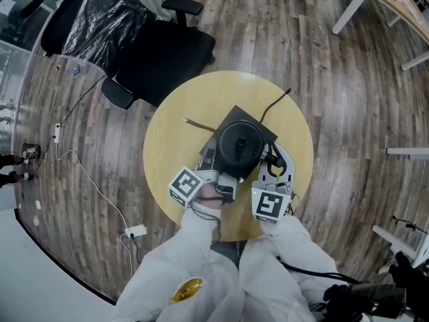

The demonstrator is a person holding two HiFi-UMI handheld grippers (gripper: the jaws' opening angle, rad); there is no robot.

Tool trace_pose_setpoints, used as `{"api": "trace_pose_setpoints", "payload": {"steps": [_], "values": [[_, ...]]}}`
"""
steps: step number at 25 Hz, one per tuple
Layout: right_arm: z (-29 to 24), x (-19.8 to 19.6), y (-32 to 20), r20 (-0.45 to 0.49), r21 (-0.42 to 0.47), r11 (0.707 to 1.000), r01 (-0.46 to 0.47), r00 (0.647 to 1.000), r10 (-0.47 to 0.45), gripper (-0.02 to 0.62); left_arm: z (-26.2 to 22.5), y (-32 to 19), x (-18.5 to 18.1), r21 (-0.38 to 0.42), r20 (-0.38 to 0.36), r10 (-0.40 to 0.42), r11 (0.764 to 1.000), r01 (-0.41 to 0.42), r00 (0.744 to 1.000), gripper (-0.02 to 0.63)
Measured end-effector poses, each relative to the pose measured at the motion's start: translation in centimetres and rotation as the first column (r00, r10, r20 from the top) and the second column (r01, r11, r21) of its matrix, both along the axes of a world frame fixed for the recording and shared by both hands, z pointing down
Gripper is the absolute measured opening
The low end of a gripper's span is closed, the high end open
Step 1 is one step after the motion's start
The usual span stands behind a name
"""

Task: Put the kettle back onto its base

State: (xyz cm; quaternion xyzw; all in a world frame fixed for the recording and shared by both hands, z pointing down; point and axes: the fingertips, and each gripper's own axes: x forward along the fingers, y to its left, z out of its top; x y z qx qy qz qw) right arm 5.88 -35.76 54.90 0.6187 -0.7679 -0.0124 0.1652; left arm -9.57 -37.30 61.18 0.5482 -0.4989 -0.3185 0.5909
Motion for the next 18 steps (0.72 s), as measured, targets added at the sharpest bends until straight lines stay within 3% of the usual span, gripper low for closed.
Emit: {"api": "trace_pose_setpoints", "payload": {"steps": [10, 18], "values": [[-0.6, -2.8, 0.6, -0.113, 0.050, 0.995, 0.090, 0.990, -0.084, 0.023, 0.7, 1.2, -2.3, -0.044, -0.046, -0.087, 0.995, 0.085, 0.995, -0.005], [0.2, -0.6, 1.4, -0.073, 0.018, 1.000, 0.022, 0.997, -0.021, 0.023, 0.5, 1.7, -0.6, -0.046, -0.051, -0.053, 0.998, 0.051, 0.997, -0.005]]}}
